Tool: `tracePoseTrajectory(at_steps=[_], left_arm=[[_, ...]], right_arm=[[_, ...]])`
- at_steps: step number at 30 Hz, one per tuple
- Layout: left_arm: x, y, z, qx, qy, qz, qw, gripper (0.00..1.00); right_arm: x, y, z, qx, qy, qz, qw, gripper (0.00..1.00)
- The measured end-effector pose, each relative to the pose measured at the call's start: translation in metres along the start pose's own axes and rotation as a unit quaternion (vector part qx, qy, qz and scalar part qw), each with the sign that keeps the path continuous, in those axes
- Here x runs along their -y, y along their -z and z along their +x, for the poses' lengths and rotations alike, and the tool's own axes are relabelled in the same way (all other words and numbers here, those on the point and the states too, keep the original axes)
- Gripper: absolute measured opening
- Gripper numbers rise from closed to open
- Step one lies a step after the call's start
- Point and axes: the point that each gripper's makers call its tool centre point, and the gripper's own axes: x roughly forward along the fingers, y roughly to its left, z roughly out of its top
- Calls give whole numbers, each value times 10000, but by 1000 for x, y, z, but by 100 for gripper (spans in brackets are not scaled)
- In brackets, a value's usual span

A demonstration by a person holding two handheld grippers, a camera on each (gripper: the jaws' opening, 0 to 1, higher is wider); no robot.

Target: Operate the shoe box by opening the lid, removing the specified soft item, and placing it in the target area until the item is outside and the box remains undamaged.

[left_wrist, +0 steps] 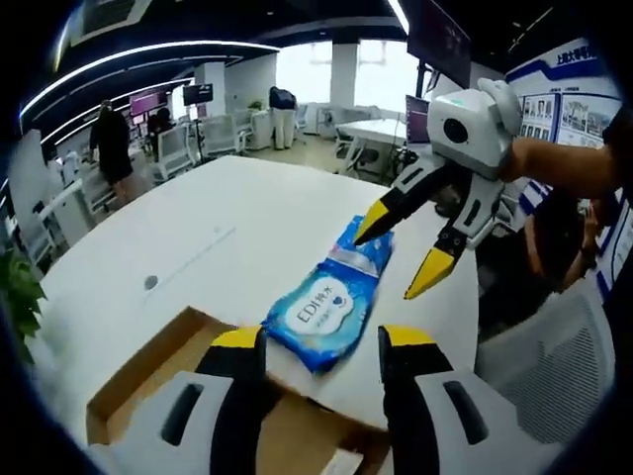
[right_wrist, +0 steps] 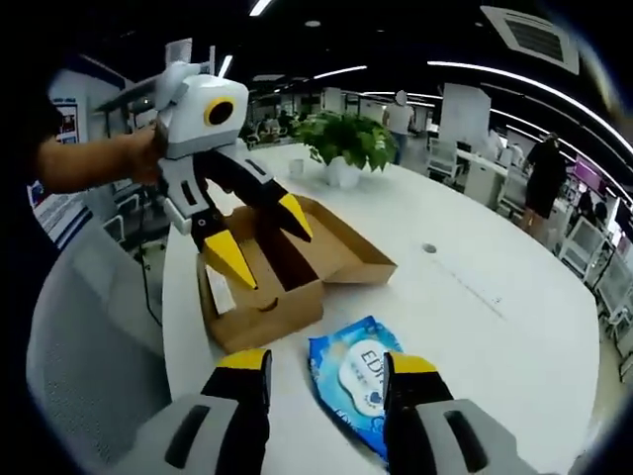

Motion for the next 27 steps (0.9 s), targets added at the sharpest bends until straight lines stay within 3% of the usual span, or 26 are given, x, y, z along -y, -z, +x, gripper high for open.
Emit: tracePoseTrajectory(at_steps=[13, 27], left_arm=[[-17, 34, -57, 133, -517, -275, 9982, 55], [-22, 75, -108, 295, -998, -502, 9933, 67]], right_arm=[[-40, -17, 39, -129, -743, -445, 9962, 45], [-78, -29, 85, -311, -1467, -1048, 9831, 46]])
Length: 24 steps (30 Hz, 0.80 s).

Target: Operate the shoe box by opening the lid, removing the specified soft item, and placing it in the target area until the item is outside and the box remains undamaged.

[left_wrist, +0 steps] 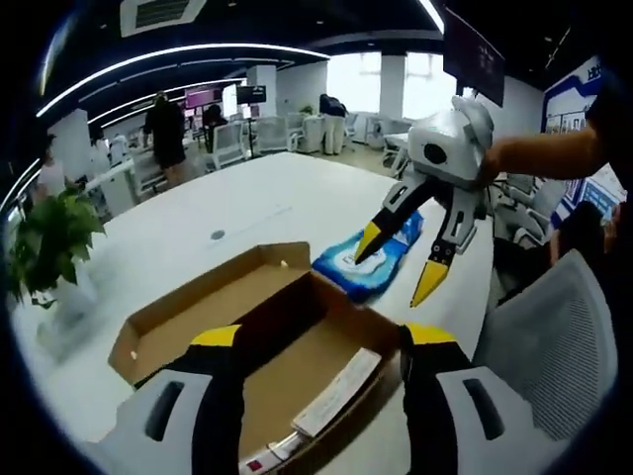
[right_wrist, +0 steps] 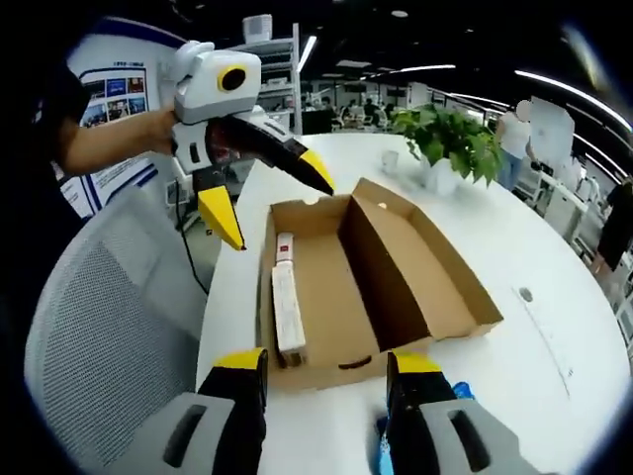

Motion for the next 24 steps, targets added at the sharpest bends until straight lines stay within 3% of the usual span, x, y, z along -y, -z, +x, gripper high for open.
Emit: tracePoseTrajectory(at_steps=[13, 18, 24], left_arm=[[-5, 23, -39, 199, -438, -46, 9988, 79], [-5, 29, -50, 386, -566, -273, 9973, 85], [-5, 40, -60, 394, -797, -261, 9957, 92]], right_arm=[[-6, -9, 42, -330, -482, -526, 9969, 46], [-10, -6, 53, -496, -681, -646, 9944, 46], [-15, -3, 65, -653, -884, -737, 9912, 46]])
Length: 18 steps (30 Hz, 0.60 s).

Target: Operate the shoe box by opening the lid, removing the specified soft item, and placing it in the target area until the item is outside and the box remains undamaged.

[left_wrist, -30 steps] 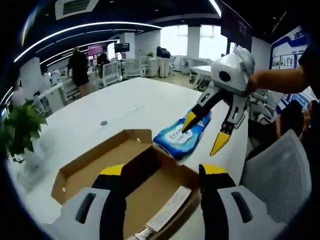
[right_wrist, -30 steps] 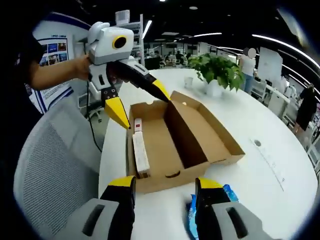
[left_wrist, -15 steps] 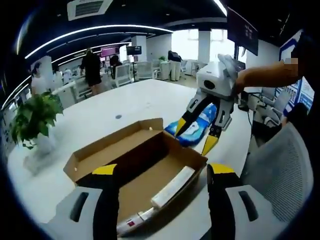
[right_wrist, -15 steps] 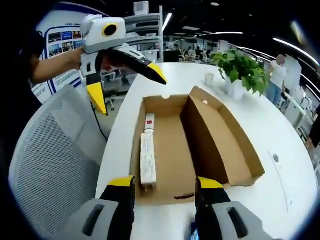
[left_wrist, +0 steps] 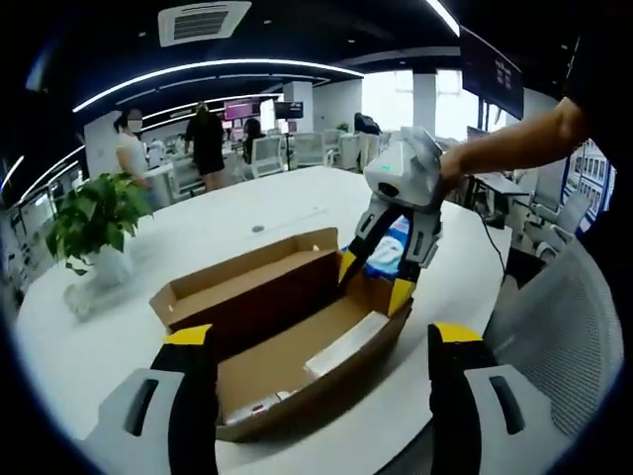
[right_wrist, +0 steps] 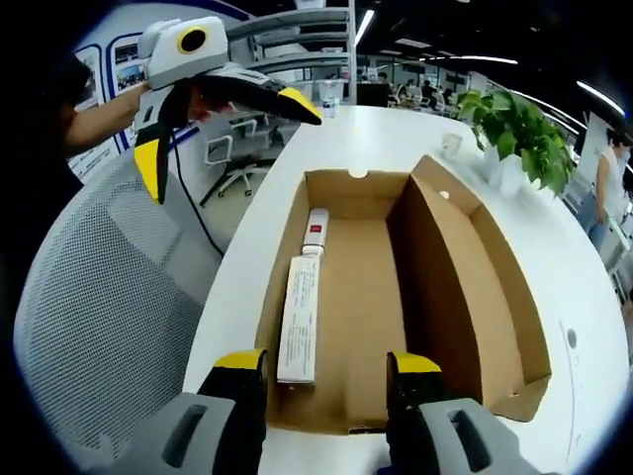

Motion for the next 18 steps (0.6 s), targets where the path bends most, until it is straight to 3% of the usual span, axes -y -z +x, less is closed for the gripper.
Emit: tracePoseTrajectory(at_steps=[8, 18], left_arm=[[3, 8, -17, 241, -223, -192, 9993, 100], [-5, 27, -23, 155, -613, -336, 9974, 97]], right_arm=[[-1, 4, 13, -133, -175, 24, 9998, 45], [-3, 8, 27, -313, -188, -131, 9992, 39]])
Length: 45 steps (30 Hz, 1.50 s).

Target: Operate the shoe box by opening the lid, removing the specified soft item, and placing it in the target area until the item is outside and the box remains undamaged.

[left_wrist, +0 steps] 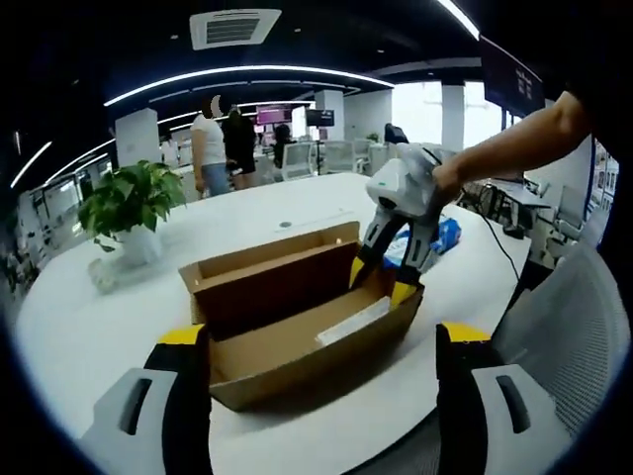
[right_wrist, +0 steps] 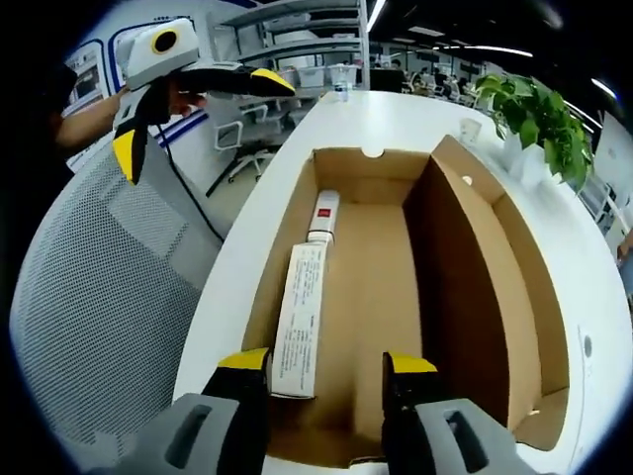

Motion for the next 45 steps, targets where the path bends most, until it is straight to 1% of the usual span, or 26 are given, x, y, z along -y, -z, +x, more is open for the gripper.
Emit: tracePoseTrajectory(at_steps=[1, 3, 5, 7, 11, 16, 19, 24, 28, 38, 43, 45], left_arm=[[-2, 1, 0, -40, -48, 42, 10000, 96], [-3, 1, 1, 10, -32, 7, 10000, 96], [-1, 0, 2, 27, -14, 3, 10000, 96], [2, 3, 4, -31, 25, 70, 10000, 96], [3, 8, 5, -146, 88, 65, 9998, 96], [3, 8, 5, -100, 93, 3, 9999, 96], [4, 9, 5, -126, 106, 25, 9999, 96], [6, 12, 5, -204, 131, 92, 9997, 95], [6, 11, 5, -187, 148, 55, 9997, 95], [11, 12, 7, -242, 197, 112, 9995, 95], [13, 14, 7, -294, 225, 170, 9992, 95], [14, 14, 7, -305, 236, 177, 9991, 94]], right_arm=[[-1, 0, 2, -18, 7, -60, 10000, 37], [-3, -1, 3, -14, -34, -65, 10000, 31], [-5, -2, 4, 7, -30, -68, 10000, 26], [-7, -2, 4, 18, -47, -54, 10000, 23], [-10, -2, 5, 48, -56, 62, 10000, 15], [-9, -1, 4, 60, 18, 141, 9999, 14], [-9, 0, 2, 57, 64, 119, 9999, 13], [-6, -2, -5, 138, 203, 188, 9995, 13], [-6, -3, -12, 153, 254, 154, 9994, 13], [-1, -9, -36, 271, 424, 34, 9987, 13], [1, -16, -52, 400, 514, -12, 9979, 13], [1, -20, -60, 489, 491, 6, 9976, 13]])
